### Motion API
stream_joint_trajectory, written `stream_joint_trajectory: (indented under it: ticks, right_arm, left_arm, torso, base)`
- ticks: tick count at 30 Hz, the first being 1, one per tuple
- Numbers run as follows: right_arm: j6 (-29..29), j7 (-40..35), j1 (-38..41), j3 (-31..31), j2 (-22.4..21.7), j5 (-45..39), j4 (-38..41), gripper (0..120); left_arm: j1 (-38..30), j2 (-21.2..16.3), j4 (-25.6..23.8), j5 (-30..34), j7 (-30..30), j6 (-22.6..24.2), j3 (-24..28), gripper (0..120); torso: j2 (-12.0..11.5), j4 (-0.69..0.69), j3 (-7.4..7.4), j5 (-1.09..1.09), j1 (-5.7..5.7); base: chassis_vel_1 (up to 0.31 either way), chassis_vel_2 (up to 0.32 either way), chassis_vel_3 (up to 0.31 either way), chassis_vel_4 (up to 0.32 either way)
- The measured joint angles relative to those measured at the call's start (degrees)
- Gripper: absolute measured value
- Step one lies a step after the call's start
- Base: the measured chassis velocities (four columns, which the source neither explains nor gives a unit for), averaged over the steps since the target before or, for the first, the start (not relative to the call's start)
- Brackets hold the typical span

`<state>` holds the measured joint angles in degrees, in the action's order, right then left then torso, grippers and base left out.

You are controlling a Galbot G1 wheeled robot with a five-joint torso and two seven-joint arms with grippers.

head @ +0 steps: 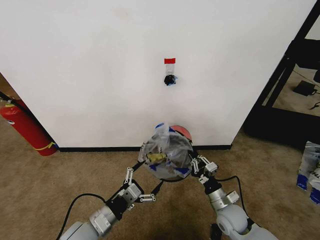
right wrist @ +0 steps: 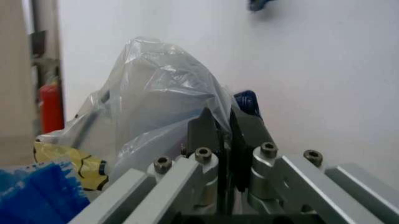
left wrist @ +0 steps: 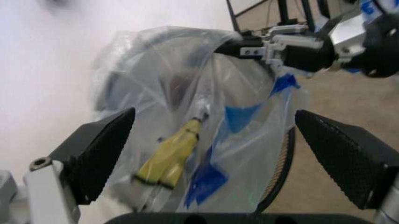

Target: Pick up the garbage bag from the wall and place it over the trash bin.

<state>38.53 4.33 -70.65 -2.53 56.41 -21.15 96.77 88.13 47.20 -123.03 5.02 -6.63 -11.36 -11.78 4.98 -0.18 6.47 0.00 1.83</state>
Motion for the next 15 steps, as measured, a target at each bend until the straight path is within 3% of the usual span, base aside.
stream_joint_trajectory:
  ticks: [4,15]
  right_arm:
    - [1.6,2.5,0.8,-0.1,0.4,2.7,-1.5,1]
    - [1.9,3.2,1.3,0.2,0.9,4.1,-1.9,1]
  left_arm:
    - [0.0,-0.5,-0.3,4.3,0.7,3.2,0.9,80]
    - [-0.9,-0.1,1.6,3.2,1.0,5.3,0.9,40]
  torso:
    - [0.0,0.01,0.00,0.00,0.00]
    - [0.0,0.00,0.00,0.00,0.00]
  base:
    - [0.000,0.000,0.000,0.000]
    - [0.000,0.000,0.000,0.000]
